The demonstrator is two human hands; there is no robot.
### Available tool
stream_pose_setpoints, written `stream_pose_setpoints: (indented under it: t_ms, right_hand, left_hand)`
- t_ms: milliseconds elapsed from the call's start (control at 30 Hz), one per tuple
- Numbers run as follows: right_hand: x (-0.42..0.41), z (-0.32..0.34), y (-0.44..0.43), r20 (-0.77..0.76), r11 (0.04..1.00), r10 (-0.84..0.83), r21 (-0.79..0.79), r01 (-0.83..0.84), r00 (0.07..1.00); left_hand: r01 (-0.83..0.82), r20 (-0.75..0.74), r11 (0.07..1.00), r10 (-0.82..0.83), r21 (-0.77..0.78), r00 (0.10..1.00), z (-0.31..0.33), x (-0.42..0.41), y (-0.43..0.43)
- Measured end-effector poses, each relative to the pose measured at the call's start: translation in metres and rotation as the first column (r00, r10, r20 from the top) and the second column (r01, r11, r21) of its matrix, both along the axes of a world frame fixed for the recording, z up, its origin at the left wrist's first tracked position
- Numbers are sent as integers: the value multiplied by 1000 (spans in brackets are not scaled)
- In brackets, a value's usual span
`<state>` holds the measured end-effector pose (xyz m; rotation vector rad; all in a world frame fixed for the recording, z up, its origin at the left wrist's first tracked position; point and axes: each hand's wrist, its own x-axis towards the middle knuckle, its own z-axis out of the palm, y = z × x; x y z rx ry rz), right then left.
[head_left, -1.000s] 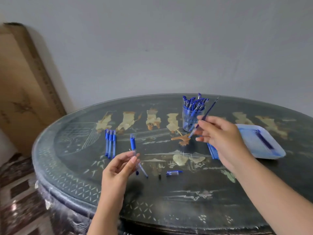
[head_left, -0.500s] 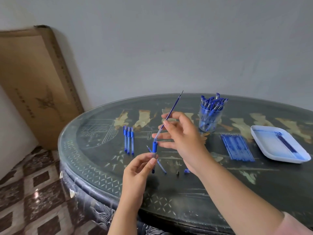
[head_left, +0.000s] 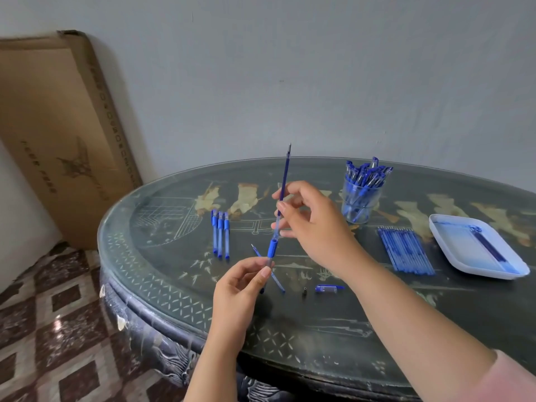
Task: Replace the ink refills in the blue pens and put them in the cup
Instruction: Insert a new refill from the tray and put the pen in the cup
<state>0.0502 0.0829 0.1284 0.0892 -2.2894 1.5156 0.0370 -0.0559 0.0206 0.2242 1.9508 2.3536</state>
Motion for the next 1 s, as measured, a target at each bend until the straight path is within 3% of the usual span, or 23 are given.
stream_pose_setpoints:
  t_ms: [233,433,733,1000]
  right_hand:
    - [1,7,3,56,999,3,-39,-1,998]
    - [0,8,8,71,999,-6,43,3,997]
    - [3,4,7,94,995,30,-95,-21,995]
    - [0,-9,7,83,987,15,156,-28,996]
  left_hand:
    - [3,1,1000,-3,-12,1000,1,0,0]
    - [25,-6,999,-25,-20,1000,1,1,0]
    - [43,9,999,-43,-14,999,2,0,-1]
    - [33,-6,999,-33,10,999,1,-2,0]
